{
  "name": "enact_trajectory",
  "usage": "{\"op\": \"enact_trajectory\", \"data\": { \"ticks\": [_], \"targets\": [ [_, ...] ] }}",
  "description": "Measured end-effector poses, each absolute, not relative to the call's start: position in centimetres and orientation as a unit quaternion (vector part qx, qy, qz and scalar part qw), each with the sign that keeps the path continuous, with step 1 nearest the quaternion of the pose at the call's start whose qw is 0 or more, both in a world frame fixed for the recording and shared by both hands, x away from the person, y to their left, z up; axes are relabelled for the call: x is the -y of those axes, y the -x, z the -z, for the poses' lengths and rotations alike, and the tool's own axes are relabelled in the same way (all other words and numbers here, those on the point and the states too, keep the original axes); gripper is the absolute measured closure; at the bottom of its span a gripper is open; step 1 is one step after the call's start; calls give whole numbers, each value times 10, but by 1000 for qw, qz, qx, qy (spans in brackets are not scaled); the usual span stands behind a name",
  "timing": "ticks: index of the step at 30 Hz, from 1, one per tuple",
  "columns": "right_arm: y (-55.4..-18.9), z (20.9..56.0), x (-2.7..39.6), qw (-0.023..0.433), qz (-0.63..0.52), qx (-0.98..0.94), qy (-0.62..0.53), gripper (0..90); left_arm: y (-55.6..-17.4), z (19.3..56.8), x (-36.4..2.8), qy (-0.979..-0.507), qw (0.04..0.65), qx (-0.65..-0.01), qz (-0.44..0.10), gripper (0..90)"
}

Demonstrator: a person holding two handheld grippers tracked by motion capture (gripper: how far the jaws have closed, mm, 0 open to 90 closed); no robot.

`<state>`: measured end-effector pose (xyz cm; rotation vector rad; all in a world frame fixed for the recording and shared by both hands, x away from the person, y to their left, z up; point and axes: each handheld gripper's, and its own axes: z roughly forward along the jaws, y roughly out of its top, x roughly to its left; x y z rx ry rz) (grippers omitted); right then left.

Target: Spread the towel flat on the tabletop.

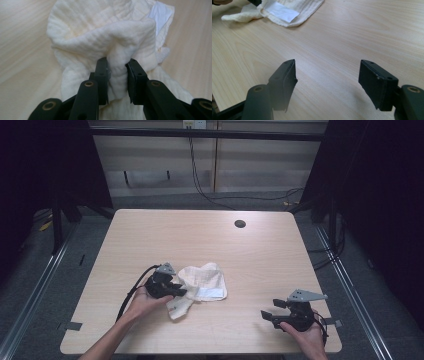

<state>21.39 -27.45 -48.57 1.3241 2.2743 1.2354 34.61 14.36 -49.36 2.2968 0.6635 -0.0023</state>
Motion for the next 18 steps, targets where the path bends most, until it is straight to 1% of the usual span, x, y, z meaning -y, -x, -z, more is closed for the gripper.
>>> {"op": "enact_trajectory", "data": {
  "ticks": [1,3,4,6,7,8,10,12,13,14,15,16,17,18],
  "targets": [
    [-213,486,275,118,-424,-776,-453,301,-339,492,-142,-899,361,-247,-10,718],
    [-213,486,275,118,-423,-776,-453,301,-336,491,-141,-902,358,-242,-10,705],
    [-213,486,275,117,-423,-776,-453,301,-333,491,-141,-901,360,-241,-12,684],
    [-214,486,274,118,-423,-776,-452,301,-332,489,-142,-901,362,-239,-10,622],
    [-214,486,274,116,-423,-776,-453,298,-331,484,-145,-896,372,-241,-9,574],
    [-214,486,274,116,-423,-776,-453,298,-331,484,-145,-896,372,-241,-9,571],
    [-213,486,274,114,-423,-775,-455,285,-329,469,-150,-887,393,-243,-22,561],
    [-213,486,274,114,-423,-775,-456,285,-329,464,-152,-883,401,-243,-28,541],
    [-213,486,274,117,-421,-775,-456,284,-323,453,-156,-874,420,-241,-31,548],
    [-213,485,273,117,-425,-774,-455,284,-323,453,-156,-874,420,-241,-31,562],
    [-213,485,273,118,-427,-774,-452,284,-317,447,-155,-875,429,-223,-30,604],
    [-213,485,273,118,-427,-774,-452,284,-317,447,-155,-875,429,-223,-30,683],
    [-213,485,271,117,-424,-777,-451,277,-307,446,-148,-875,436,-205,-41,750],
    [-213,485,271,117,-424,-777,-451,277,-307,446,-148,-875,436,-205,-41,771]
  ]
}}
